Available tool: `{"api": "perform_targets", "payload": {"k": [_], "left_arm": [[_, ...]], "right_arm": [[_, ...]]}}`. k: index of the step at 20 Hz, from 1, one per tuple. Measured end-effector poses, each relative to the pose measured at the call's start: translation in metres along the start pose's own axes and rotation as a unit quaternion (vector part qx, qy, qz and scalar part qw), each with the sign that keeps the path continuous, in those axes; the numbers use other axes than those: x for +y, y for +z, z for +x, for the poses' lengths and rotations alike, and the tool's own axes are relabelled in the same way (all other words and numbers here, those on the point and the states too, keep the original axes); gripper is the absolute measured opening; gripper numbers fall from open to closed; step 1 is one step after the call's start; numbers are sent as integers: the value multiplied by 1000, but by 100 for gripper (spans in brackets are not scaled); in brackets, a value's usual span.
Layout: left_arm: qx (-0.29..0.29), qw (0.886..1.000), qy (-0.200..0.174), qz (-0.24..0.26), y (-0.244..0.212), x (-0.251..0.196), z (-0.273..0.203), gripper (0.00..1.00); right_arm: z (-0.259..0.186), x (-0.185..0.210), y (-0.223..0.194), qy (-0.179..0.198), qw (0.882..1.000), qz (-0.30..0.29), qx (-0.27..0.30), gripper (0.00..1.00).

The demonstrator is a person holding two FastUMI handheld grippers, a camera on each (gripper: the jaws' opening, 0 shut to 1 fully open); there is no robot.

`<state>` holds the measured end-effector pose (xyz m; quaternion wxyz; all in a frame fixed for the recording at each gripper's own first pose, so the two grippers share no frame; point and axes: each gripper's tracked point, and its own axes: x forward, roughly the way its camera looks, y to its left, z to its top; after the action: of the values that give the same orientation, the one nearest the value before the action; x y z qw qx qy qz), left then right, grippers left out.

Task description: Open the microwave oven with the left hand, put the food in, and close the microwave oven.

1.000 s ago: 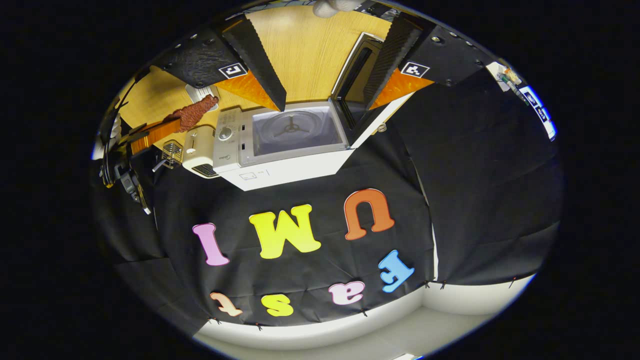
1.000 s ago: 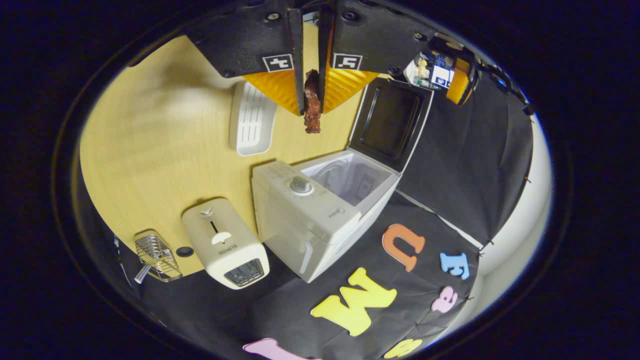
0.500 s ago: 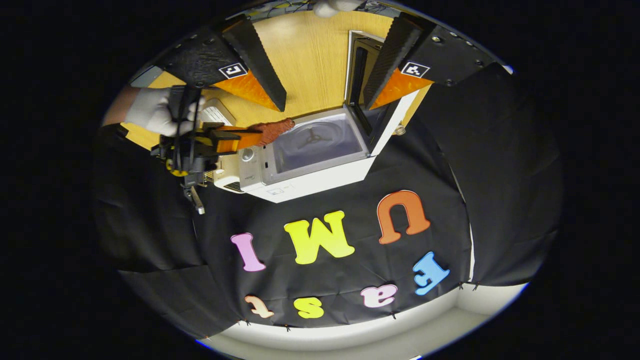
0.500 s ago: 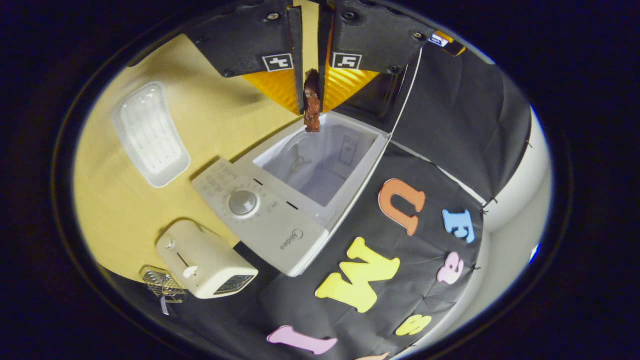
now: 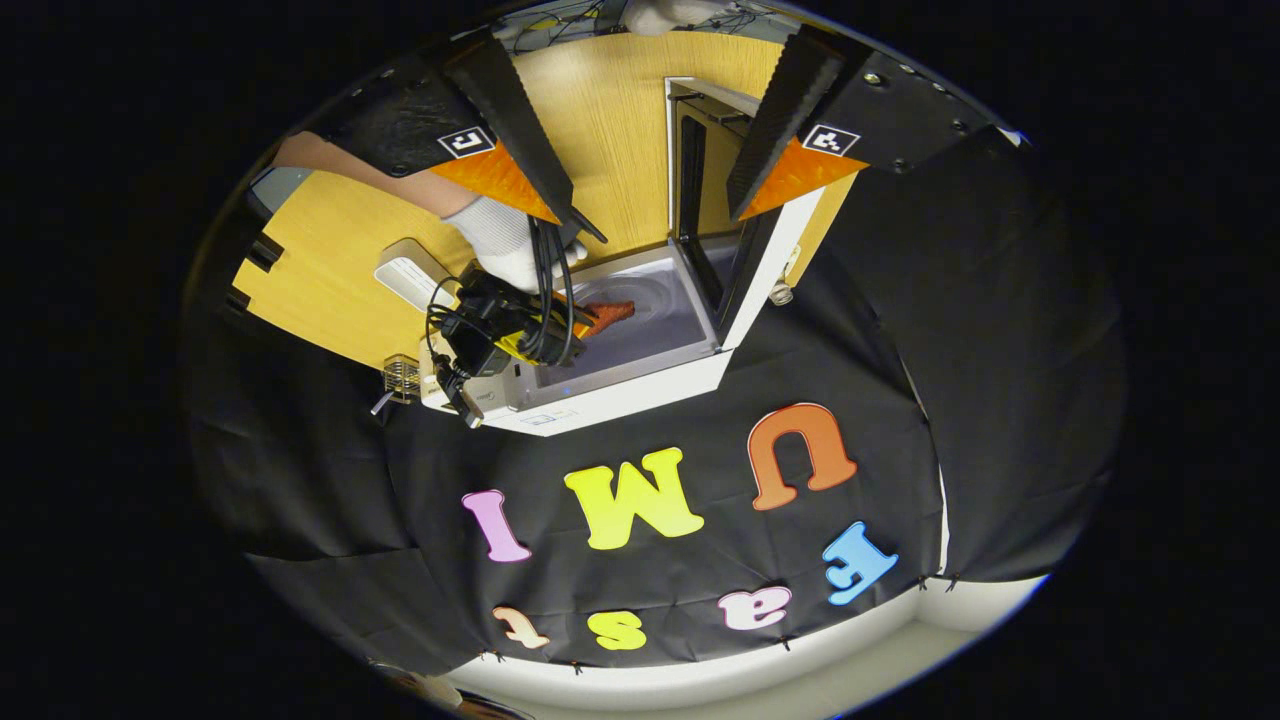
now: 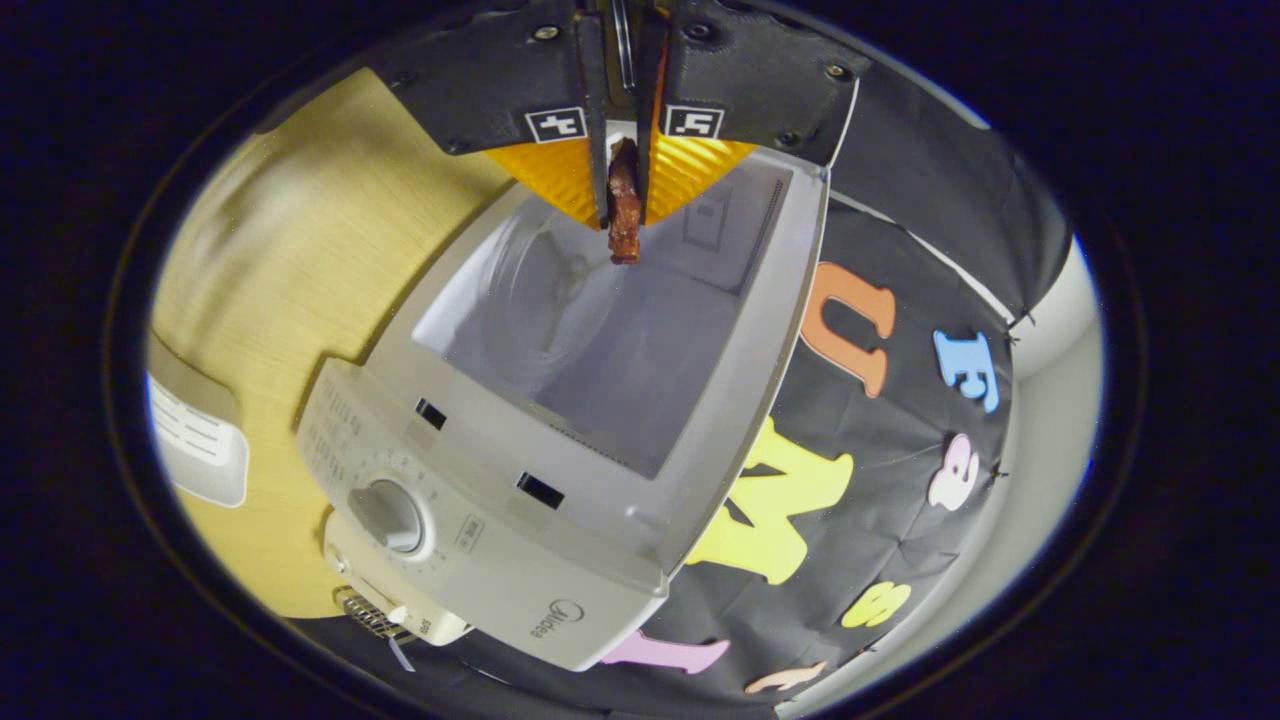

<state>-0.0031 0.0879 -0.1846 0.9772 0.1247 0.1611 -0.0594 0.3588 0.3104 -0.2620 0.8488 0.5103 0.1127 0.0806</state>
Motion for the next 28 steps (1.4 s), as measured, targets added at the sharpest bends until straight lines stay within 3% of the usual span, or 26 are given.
{"api": "perform_targets", "payload": {"k": [9,12,16,17,18,19,20,21,23,24,27,28], "left_arm": [[11,999,29,10,-16,37,7,95],[11,1000,26,5,-14,36,9,95],[8,1000,22,4,-13,34,12,95],[8,1000,22,6,-13,35,13,95],[9,1000,21,7,-14,33,14,95],[11,1000,20,5,-13,32,16,95],[11,1000,17,3,-11,30,17,95],[10,1000,17,2,-10,28,17,95],[11,1000,18,-1,-10,28,20,95],[14,1000,20,-3,-11,28,20,95],[13,1000,24,-3,-9,28,21,95],[12,1000,24,-4,-7,26,22,95]], "right_arm": [[66,-26,-15,-50,997,32,-53,15],[72,-30,-20,-48,997,32,-56,15],[79,-36,-15,-70,995,-13,-66,22],[82,-41,-15,-78,994,-34,-68,14],[84,-43,-15,-87,992,-62,-66,28],[84,-44,-14,-95,989,-94,-65,17],[83,-43,-12,-101,986,-121,-62,33],[83,-43,-11,-107,982,-144,-61,41],[82,-40,-9,-109,977,-171,-58,48],[82,-39,-6,-110,972,-198,-59,44],[78,-37,-7,-115,964,-236,-51,85],[78,-36,-5,-115,959,-253,-49,79]]}}
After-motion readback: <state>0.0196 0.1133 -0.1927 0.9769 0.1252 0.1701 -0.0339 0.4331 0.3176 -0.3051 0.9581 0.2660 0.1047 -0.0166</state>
